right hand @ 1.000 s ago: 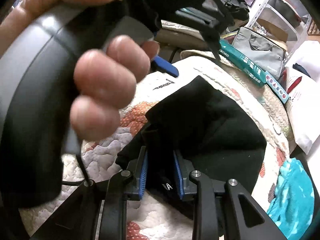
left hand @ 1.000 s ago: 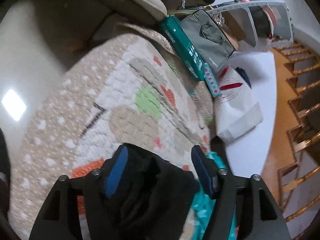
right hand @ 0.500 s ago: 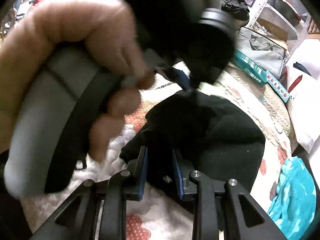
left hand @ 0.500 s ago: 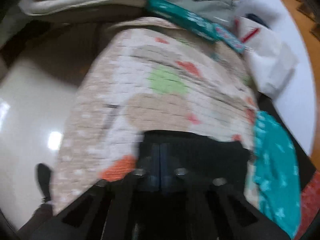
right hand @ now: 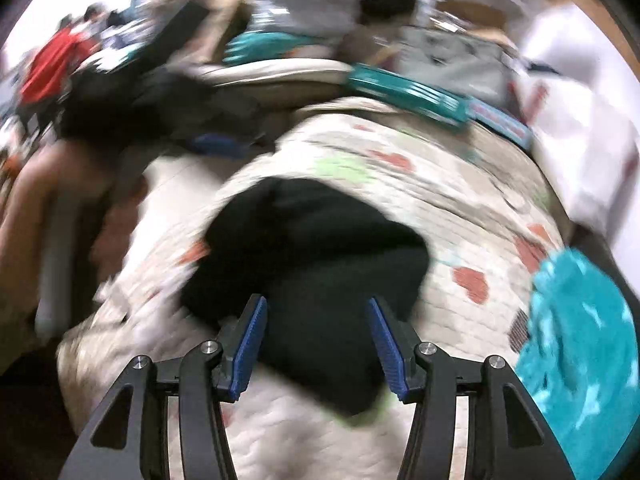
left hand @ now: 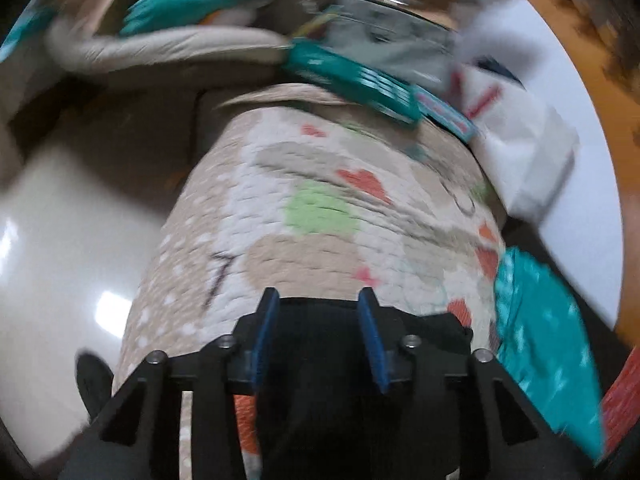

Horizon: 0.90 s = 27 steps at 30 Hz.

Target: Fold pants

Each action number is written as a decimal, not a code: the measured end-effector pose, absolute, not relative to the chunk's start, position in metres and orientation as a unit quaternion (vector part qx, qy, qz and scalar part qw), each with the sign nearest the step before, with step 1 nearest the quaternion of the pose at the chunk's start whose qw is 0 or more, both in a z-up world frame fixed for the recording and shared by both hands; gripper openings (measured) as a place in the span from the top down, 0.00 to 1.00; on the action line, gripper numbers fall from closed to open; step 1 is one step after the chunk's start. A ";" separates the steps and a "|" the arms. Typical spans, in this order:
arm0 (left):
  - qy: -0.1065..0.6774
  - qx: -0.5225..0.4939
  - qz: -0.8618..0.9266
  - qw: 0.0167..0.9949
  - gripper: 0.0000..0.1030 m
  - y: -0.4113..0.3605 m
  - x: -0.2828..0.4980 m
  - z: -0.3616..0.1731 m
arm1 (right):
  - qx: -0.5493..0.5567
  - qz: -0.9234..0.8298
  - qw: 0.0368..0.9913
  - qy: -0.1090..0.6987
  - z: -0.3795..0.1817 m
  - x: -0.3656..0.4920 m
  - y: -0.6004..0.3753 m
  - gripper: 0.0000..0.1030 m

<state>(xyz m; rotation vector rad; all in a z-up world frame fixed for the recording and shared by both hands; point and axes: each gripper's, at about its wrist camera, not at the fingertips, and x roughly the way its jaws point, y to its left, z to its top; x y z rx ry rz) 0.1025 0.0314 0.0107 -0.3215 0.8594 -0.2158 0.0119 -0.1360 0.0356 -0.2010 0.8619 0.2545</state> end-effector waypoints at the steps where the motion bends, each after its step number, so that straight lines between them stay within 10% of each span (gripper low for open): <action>1: 0.413 -0.118 -0.096 0.898 0.59 0.016 0.106 0.010 | -0.077 0.112 0.896 0.423 0.034 0.023 -0.144 0.44; 10: 0.470 0.087 0.074 0.875 0.58 -0.002 0.134 -0.047 | 0.053 0.078 0.850 0.519 -0.018 0.102 -0.179 0.40; 14: 0.506 -0.010 0.051 0.861 0.58 0.032 0.140 -0.049 | 0.155 0.059 0.818 0.551 -0.043 0.114 -0.207 0.16; 27: 0.498 -0.308 -0.095 0.805 0.38 0.089 0.096 -0.040 | 0.257 0.076 0.809 0.523 -0.030 0.089 -0.259 0.15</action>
